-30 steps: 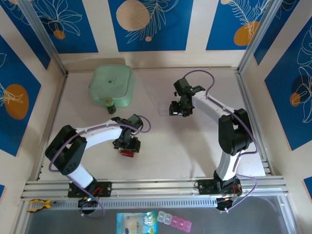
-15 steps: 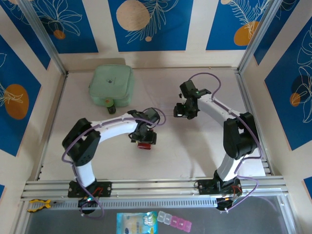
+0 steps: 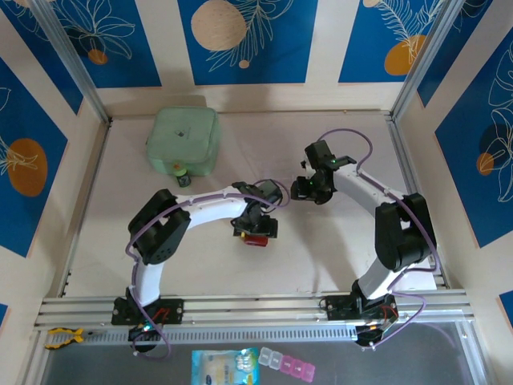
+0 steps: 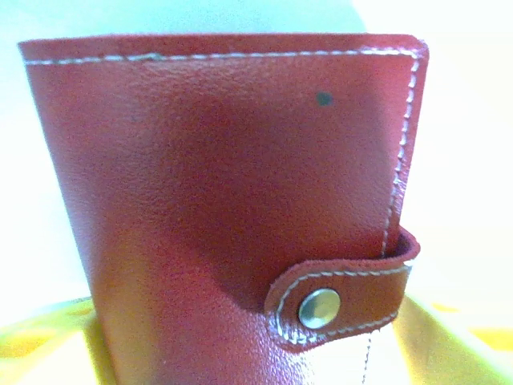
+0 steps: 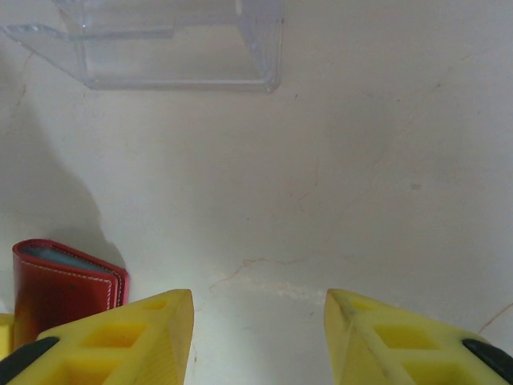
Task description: Take the credit cards out of the card holder
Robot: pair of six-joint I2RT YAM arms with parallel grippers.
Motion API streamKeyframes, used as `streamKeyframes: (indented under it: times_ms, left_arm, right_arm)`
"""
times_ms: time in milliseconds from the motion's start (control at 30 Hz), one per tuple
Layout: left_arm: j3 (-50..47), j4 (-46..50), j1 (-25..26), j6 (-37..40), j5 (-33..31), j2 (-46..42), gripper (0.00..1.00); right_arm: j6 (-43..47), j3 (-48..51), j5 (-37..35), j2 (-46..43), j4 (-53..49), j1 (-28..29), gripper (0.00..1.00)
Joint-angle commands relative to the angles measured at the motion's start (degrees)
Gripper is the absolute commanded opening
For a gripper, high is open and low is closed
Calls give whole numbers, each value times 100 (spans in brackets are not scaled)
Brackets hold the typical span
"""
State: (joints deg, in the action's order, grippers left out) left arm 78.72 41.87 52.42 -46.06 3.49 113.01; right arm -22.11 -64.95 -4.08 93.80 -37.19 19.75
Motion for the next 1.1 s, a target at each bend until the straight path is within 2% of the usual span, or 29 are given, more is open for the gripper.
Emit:
streamKeyframes:
  times_ms: [0, 133, 300, 500, 567, 667, 800, 1067]
  left_arm:
    - [-25, -196, 75, -213, 252, -134, 84]
    - [-269, -430, 88, -330, 334, -354, 79]
    - [-615, -817, 84, -420, 537, -592, 79]
    - [-909, -969, 40, -358, 266, -1080, 86]
    - [-1065, -1124, -13, -374, 207, -1266, 86]
    - [-1423, -1536, -86, -443, 196, -1583, 83]
    - [-2002, -2181, -269, -521, 293, -1986, 75]
    - [-3197, -3671, -807, -877, 923, -2485, 63]
  right_arm:
    - [-51, 79, 336, -281, 81, 9, 47]
    - [-138, 60, 379, -327, 57, 77, 47]
    - [-209, -18, 281, -394, -57, 226, 47]
    - [-503, 70, 261, -594, -104, 446, 47]
    - [-652, 150, 309, -692, -50, 548, 48]
    - [-893, 228, 483, -860, -20, 726, 48]
    - [-1158, 187, 297, -973, -226, 1034, 47]
    - [-1499, 45, -3, -623, -635, 1677, 42]
